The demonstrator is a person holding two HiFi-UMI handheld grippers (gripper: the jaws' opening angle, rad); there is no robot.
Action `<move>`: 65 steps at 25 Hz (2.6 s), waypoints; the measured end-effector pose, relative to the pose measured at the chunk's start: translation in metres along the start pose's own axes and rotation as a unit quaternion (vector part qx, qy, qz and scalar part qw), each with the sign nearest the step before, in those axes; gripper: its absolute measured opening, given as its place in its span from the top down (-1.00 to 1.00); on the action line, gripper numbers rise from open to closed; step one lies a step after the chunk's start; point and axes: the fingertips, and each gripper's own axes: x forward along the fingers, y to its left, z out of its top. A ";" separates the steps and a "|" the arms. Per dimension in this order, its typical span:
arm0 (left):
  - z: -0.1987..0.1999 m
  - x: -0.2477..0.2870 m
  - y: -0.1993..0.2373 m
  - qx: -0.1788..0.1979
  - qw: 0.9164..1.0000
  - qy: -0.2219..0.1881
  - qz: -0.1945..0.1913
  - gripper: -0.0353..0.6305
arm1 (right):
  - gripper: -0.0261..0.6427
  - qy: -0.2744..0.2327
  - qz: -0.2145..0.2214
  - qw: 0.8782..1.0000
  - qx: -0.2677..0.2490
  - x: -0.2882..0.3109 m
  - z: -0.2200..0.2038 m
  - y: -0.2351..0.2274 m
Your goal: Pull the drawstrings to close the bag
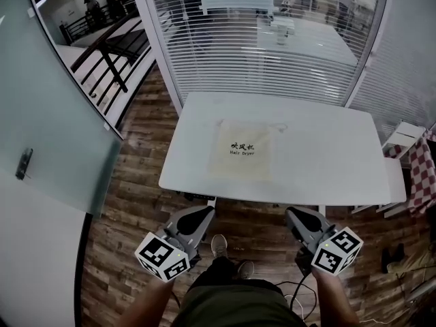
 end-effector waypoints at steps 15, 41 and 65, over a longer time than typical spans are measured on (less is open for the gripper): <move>0.001 0.053 0.094 -0.015 1.000 0.011 -0.016 0.88 | 0.89 0.014 -0.021 1.000 0.006 0.080 0.012 -0.041; -0.027 0.180 0.300 -0.003 0.993 0.106 -0.058 0.88 | 0.89 0.069 -0.078 0.994 -0.044 0.257 0.051 -0.155; -0.129 0.289 0.394 0.109 0.963 0.247 0.001 0.75 | 0.88 0.241 -0.075 0.927 -0.276 0.318 0.002 -0.361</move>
